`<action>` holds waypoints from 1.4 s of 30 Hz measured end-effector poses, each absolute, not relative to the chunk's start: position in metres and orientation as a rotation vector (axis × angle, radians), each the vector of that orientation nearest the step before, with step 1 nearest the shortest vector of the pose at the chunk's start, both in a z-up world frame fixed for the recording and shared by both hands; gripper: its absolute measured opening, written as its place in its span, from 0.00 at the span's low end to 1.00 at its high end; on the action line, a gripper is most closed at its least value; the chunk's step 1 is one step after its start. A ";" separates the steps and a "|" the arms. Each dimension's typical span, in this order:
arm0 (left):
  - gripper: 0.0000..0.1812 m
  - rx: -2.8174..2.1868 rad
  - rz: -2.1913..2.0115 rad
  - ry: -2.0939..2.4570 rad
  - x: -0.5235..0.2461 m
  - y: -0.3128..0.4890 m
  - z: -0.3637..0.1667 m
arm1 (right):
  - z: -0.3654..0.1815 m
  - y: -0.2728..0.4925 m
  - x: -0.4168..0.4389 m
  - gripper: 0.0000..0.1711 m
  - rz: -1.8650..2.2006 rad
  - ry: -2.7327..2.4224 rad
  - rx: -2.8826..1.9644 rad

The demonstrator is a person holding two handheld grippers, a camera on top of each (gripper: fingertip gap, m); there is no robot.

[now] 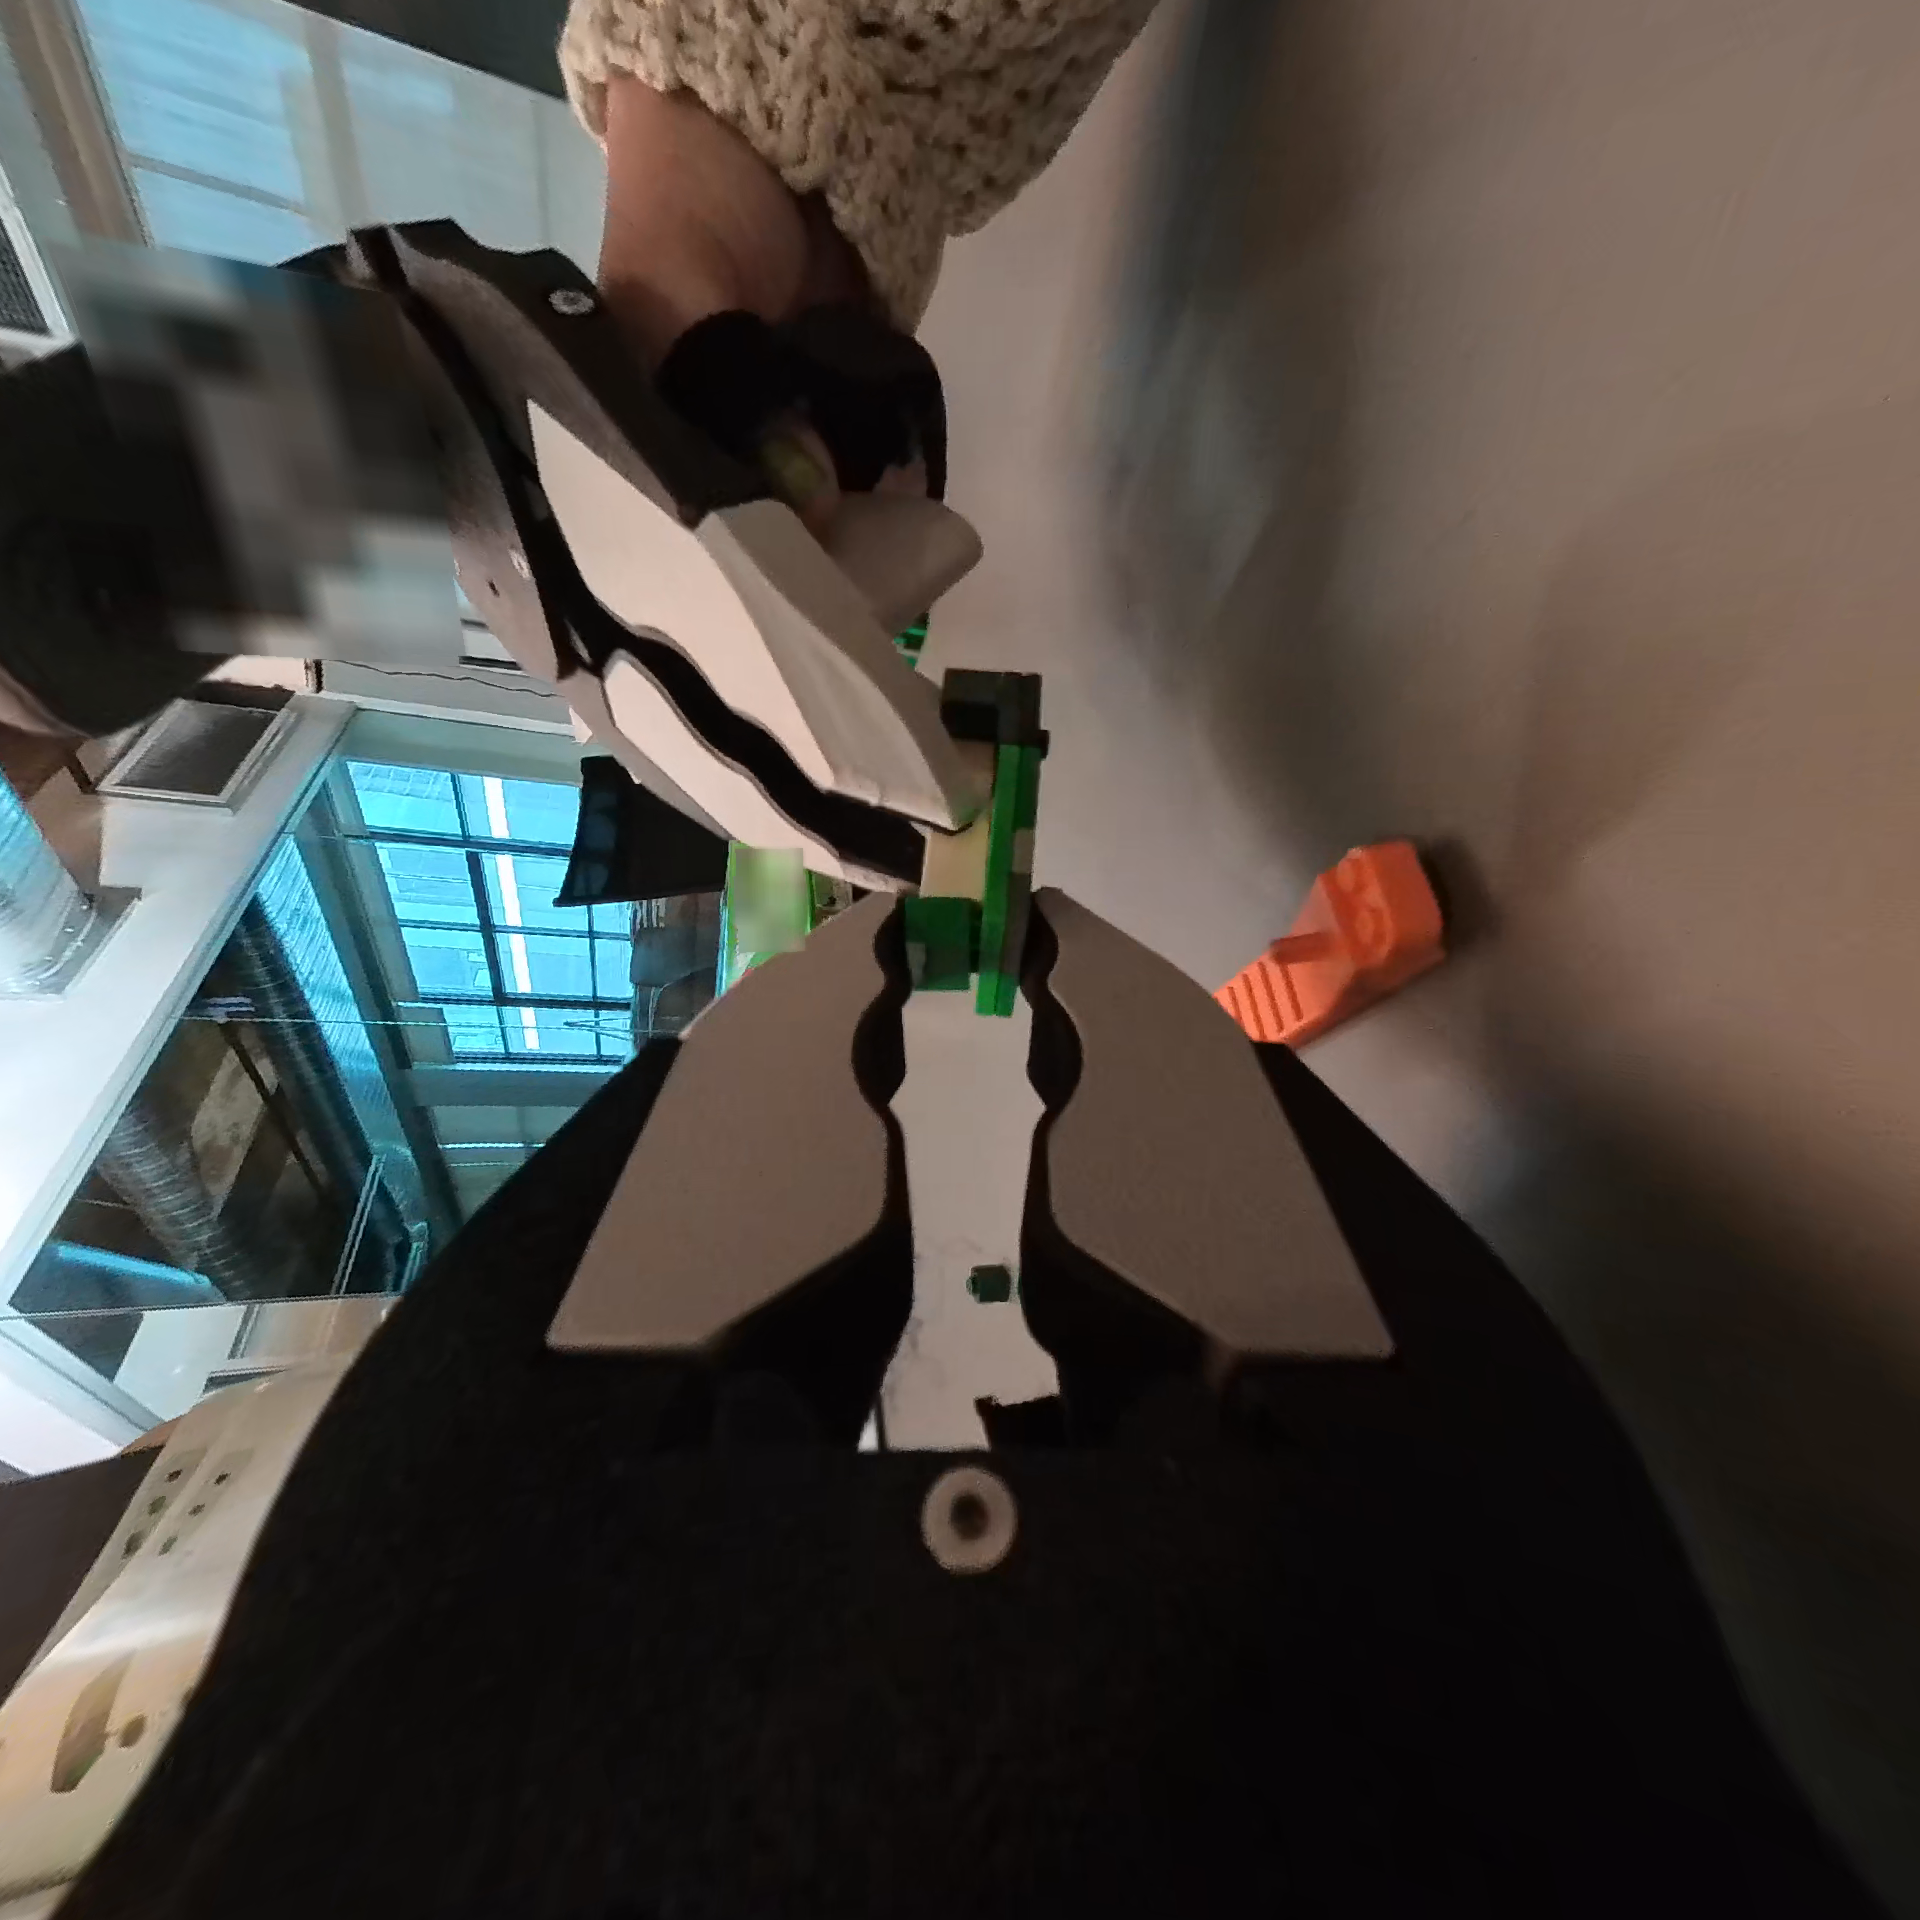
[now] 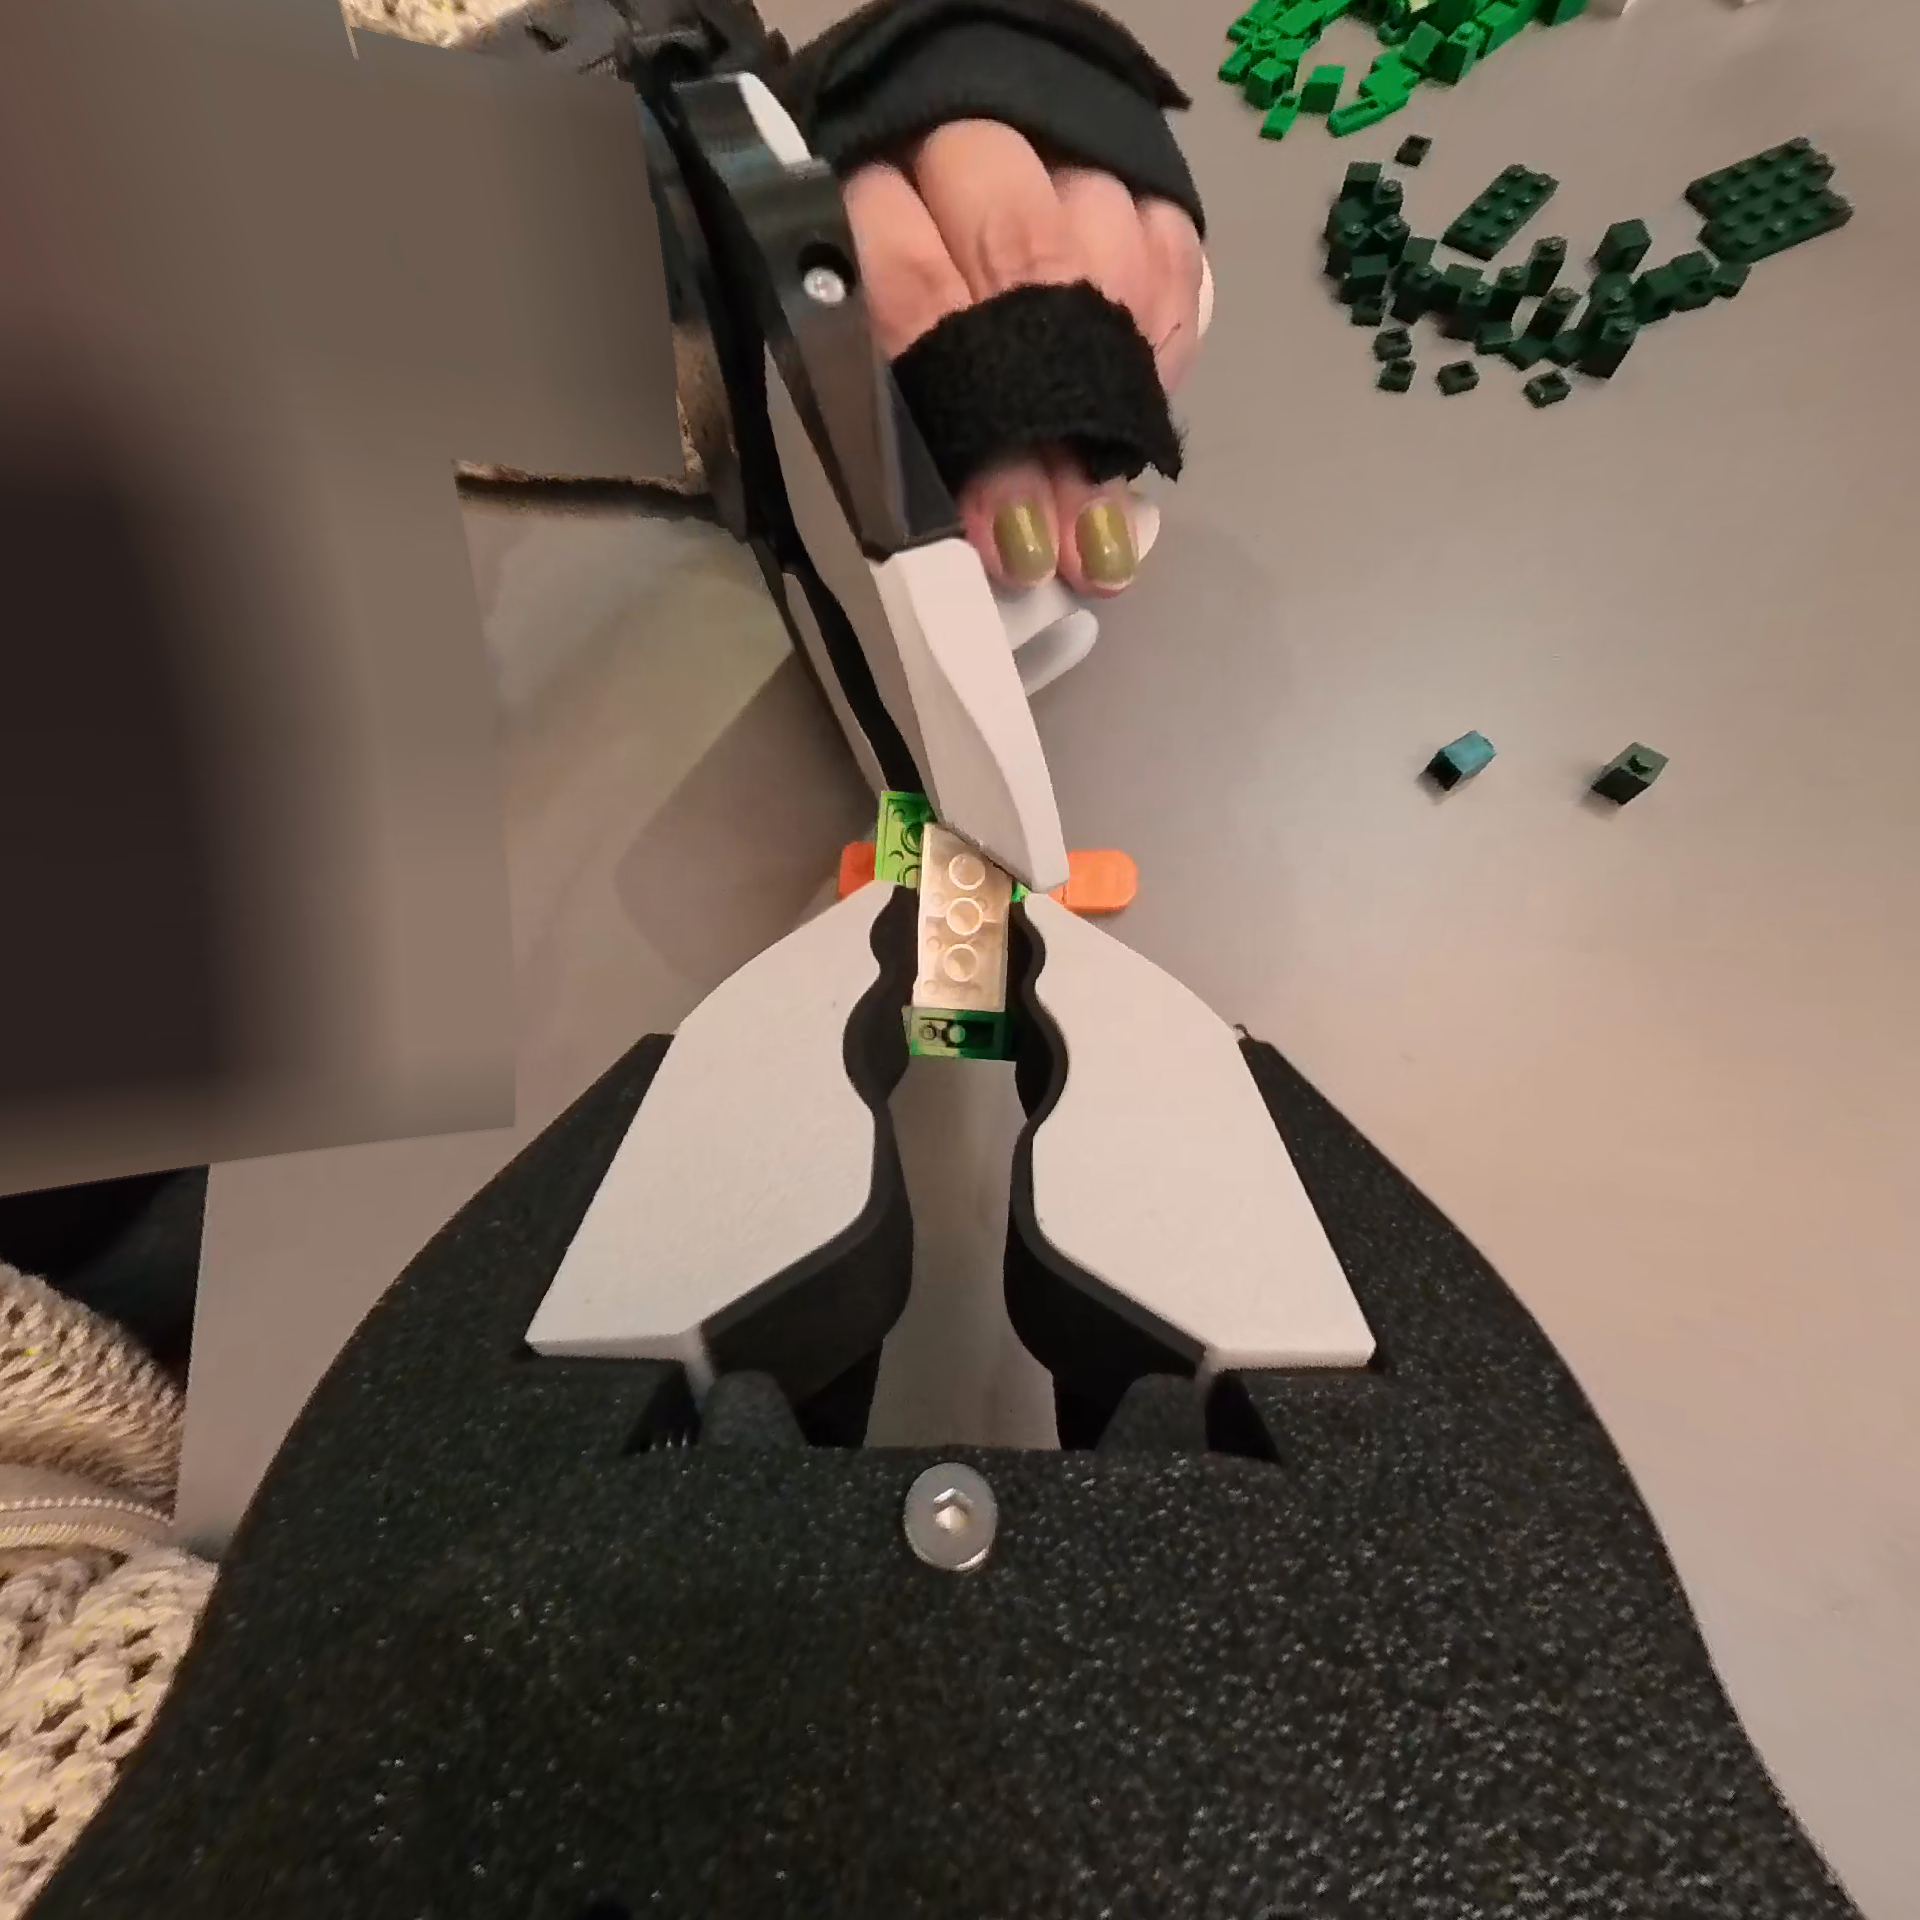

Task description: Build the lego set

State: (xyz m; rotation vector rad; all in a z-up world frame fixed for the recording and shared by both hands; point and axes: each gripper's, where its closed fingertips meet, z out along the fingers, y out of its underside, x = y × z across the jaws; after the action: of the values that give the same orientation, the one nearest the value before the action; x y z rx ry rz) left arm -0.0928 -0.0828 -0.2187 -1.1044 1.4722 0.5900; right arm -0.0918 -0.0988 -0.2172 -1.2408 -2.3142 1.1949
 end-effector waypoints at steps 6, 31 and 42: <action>0.10 -1.149 0.596 1.528 -0.092 -0.081 -0.228 | -0.227 -0.097 -0.090 0.09 1.188 -2.334 -1.285; 0.11 -1.603 0.227 1.122 -0.128 -0.056 -0.221 | -0.216 -0.065 -0.124 0.22 0.325 -2.027 -0.879; 0.11 -1.584 0.323 1.175 -0.132 -0.055 -0.225 | -0.224 -0.056 -0.132 0.11 -0.071 -1.995 -0.683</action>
State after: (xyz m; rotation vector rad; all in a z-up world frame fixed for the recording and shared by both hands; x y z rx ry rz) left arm -0.1319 -0.0547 -0.2247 -1.5841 1.1747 0.3235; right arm -0.1321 -0.0563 -0.2240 -0.6825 -1.9952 -0.0713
